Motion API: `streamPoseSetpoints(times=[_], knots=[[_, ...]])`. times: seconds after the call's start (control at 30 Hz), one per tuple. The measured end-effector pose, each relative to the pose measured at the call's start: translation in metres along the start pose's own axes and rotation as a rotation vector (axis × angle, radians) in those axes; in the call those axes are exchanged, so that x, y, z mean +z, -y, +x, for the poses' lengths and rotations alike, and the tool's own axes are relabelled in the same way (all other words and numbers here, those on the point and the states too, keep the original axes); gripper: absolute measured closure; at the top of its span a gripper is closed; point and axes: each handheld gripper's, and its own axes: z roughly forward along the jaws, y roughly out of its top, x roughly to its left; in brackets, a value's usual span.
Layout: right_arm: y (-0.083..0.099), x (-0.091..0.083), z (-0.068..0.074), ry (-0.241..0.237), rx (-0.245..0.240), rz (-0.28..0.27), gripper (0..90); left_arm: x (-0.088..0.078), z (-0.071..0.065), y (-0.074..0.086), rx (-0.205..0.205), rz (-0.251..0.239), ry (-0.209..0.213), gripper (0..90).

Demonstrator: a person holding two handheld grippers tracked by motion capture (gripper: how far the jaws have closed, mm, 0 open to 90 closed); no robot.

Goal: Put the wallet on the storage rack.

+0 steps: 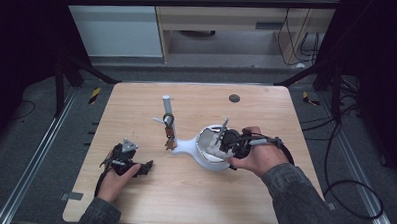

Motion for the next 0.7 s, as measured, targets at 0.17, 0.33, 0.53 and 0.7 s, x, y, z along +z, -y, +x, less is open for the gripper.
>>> streamPoseSetpoints(times=[0.17,0.33,0.53,0.7], knots=[[-0.004,0.003,0.000,-0.002,-0.003,0.006,30.4,0.000,0.000,0.000,0.001,0.000,0.001,0.0],[-0.008,0.006,0.002,-0.002,-0.007,0.015,30.4,0.000,0.000,0.000,0.002,0.001,0.001,0.0],[-0.010,0.010,0.001,0.001,-0.009,0.025,30.4,0.000,0.000,0.000,0.001,0.001,0.001,0.0],[-0.013,0.013,0.000,0.008,-0.001,0.046,30.4,0.000,0.000,0.000,0.002,0.001,0.002,0.0]])
